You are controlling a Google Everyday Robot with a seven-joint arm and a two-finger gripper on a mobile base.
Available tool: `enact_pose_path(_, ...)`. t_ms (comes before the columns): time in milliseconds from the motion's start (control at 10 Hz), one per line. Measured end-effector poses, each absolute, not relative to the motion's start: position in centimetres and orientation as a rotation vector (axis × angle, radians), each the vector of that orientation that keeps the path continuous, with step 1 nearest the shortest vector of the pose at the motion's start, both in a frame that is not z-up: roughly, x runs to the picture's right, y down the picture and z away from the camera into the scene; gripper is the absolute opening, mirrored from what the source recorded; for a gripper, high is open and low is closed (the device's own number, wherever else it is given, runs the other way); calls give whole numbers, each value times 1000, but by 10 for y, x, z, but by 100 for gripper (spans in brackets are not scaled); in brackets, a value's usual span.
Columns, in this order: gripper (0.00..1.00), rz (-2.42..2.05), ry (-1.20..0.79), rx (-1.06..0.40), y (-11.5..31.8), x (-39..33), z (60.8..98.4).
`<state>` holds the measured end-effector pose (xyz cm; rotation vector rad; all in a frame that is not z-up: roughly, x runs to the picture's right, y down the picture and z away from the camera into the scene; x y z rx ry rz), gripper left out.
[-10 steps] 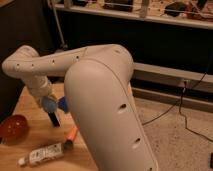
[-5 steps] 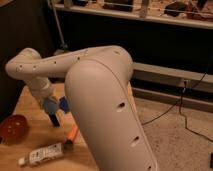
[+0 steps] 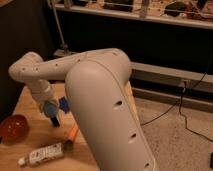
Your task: Place the ceramic cup over the eraser
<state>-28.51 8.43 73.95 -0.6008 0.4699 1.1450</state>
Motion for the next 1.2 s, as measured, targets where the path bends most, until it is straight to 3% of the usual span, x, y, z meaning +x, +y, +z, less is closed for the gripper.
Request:
enact_pose_path(100,43,1139,485,-601,90,-282,744)
enact_pose_path(500,78,1141,519,-605,99,-275,755)
enact_pose_path(1200,80,1149,501,-648,103,-270,761)
